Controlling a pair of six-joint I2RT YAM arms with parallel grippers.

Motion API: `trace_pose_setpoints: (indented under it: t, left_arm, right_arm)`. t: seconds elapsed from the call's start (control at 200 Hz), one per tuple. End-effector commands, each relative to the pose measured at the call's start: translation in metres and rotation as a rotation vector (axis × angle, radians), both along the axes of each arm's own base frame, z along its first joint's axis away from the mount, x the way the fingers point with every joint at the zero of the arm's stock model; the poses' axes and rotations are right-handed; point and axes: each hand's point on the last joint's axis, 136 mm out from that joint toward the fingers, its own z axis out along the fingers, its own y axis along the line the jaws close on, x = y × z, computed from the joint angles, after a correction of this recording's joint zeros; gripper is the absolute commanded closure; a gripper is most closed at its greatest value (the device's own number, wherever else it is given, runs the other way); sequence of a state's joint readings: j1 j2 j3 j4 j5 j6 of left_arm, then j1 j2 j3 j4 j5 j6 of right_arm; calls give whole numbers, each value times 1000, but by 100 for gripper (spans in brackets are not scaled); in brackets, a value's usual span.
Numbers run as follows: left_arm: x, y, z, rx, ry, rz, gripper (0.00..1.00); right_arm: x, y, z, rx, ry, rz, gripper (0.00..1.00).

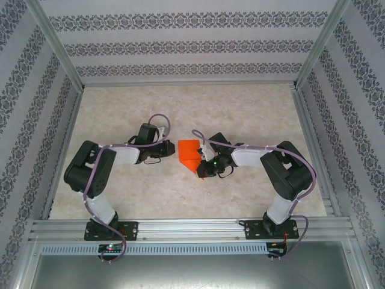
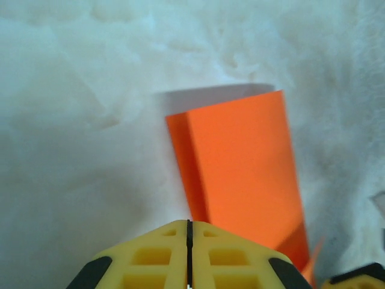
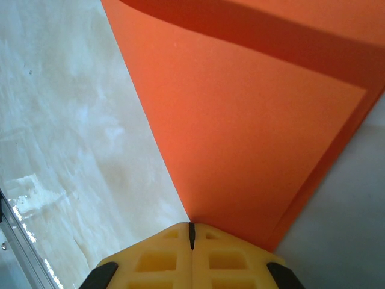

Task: Fold a paper plane with a square sheet of paper (fold left side to right side)
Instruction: Third fold the triangle at the center of the table.

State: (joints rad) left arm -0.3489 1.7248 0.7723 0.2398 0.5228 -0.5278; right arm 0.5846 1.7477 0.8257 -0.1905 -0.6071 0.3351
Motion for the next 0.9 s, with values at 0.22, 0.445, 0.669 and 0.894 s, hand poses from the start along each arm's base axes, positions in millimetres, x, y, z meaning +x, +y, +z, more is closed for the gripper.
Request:
trace_pose_setpoints:
  t: [0.22,0.445,0.669,0.894]
  left_arm:
    - [-62,-65,30,-116,8,-204,88]
    - [-64,-96,9,-140,52,-258,89]
    - [-58,-89,-18,-54,90,-217,89]
    - [-56,-74,-38,59,132,-174,90]
  right_arm:
    - [-15,-25,-29,-157,74,-20,100]
    - [-15,-24,-28,-159,71,-18,100]
    - [-13,-19,-22,-142,54,-14,100]
    - [-2,-8,5,-90,-16,-17,100]
